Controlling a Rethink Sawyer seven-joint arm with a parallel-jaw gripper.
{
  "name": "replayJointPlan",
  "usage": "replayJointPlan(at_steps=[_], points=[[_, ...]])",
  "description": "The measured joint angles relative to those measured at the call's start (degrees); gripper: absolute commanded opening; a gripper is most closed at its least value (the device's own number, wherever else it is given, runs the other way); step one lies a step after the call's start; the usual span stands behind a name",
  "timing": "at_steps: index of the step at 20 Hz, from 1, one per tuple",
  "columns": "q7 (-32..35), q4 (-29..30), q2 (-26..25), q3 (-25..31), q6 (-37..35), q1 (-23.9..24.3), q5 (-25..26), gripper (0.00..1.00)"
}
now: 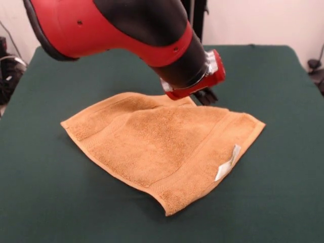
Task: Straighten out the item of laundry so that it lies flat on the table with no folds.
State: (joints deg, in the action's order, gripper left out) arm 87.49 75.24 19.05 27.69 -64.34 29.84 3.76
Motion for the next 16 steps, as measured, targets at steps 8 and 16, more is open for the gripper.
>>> replayJointPlan(at_steps=[8,16], points=[[0.00,9.91,6.24,-2.61,2.55,0.49,-0.16,0.00],[0.00,14.20,11.03,-4.97,4.34,1.12,-0.19,0.00]])
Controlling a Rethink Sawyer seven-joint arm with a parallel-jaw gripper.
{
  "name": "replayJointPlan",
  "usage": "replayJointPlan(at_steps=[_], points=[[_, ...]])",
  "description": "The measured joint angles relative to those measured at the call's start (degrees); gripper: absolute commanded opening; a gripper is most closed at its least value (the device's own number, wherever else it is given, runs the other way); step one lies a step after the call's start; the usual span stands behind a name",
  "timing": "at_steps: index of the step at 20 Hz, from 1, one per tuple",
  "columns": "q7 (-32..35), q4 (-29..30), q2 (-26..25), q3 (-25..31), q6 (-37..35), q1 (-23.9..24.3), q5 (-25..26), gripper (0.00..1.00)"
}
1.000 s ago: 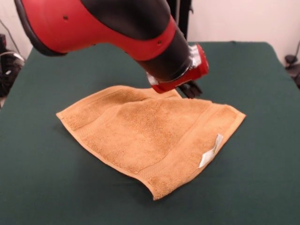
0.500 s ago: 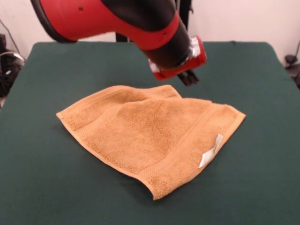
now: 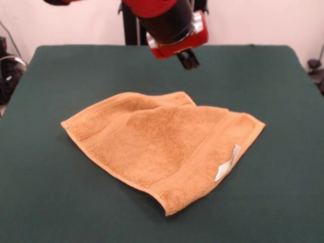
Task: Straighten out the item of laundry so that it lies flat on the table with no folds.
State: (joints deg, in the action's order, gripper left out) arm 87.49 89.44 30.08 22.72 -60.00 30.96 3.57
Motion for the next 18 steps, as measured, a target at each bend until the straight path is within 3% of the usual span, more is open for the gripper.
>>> replayJointPlan(at_steps=[18], points=[[0.00,-0.02,-3.90,-4.45,6.84,0.34,0.24,0.00]])
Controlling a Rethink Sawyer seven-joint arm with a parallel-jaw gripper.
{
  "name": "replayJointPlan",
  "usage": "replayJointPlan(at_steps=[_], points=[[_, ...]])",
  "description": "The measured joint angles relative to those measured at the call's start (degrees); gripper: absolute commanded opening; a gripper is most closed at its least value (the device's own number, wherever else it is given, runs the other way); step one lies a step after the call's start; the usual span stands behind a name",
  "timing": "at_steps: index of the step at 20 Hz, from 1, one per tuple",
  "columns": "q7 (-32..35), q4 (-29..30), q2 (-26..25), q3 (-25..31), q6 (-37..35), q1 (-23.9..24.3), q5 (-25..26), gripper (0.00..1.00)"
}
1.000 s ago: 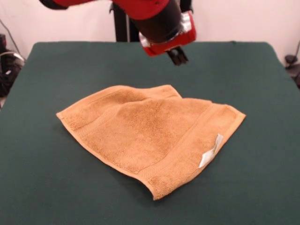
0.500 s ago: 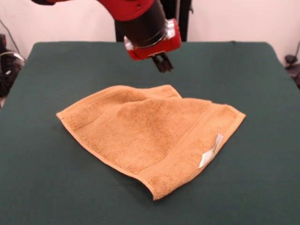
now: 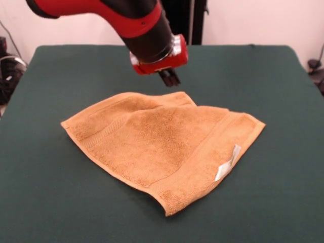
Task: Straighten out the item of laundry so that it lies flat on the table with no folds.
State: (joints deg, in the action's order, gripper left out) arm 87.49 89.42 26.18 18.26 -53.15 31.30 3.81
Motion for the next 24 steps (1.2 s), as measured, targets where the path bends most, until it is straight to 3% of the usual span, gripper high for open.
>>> replayJointPlan(at_steps=[16,24], points=[[0.00,-0.17,-9.24,-1.39,5.18,-0.59,-0.05,0.00],[0.01,-0.25,-9.31,-1.43,5.43,-0.69,-0.07,0.00]])
